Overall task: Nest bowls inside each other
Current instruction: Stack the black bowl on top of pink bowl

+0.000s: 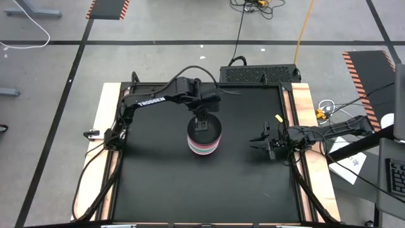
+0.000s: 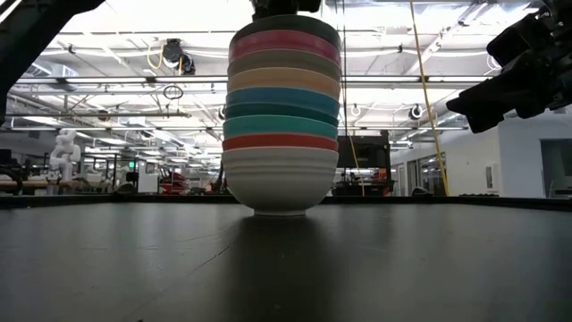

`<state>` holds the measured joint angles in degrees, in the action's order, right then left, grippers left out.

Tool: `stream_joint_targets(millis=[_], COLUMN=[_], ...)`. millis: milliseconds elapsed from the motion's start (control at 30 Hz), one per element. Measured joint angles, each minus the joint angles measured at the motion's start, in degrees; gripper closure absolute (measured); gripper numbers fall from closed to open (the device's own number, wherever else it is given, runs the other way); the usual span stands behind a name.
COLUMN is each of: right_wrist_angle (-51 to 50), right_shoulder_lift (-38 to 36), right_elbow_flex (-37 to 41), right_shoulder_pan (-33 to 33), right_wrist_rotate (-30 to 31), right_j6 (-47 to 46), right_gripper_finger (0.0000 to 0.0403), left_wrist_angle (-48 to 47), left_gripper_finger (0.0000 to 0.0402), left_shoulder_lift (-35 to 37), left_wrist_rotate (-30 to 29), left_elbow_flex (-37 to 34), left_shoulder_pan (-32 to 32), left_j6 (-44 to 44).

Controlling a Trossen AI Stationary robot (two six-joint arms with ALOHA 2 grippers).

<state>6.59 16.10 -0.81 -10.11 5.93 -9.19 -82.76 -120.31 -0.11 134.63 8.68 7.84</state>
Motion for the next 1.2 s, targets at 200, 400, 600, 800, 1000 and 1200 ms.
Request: stream_joint_targets(millis=[200, 400, 600, 800, 1000, 1200], right_wrist_angle=[0.0, 0.0, 0.0, -0.1, 0.0, 0.0], right_shoulder_lift=[0.2, 0.2, 0.2, 0.9, 2.5, 3.6], right_elbow_flex=[0.0, 0.0, 0.0, 0.0, 0.0, 0.0], right_shoulder_pan=[0.0, 0.0, 0.0, 0.0, 0.0, 0.0], right_wrist_rotate=[0.0, 0.0, 0.0, 0.0, 0.0, 0.0], right_j6=[0.0, -0.1, -0.2, -0.2, -0.6, -0.6], right_gripper_finger=[0.0291, 0.0291, 0.0291, 0.0291, 0.0291, 0.0291], left_wrist_angle=[4.6, 9.5, 13.3, 16.1, 18.7, 19.2], left_gripper_finger=[0.0185, 0.0185, 0.0186, 0.0186, 0.0186, 0.0186], left_shoulder_lift=[0.4, 0.4, 0.4, 0.4, 0.2, 0.3], left_wrist_rotate=[-0.4, -0.5, -0.4, 0.3, 2.6, 3.0], left_elbow_flex=[0.0, 0.0, 0.0, -1.0, -4.1, -5.0], left_shoulder_pan=[-1.9, -2.1, -1.6, -1.6, -2.0, -1.8], left_j6=[2.4, 4.0, 4.5, 3.2, 3.4, 3.6])
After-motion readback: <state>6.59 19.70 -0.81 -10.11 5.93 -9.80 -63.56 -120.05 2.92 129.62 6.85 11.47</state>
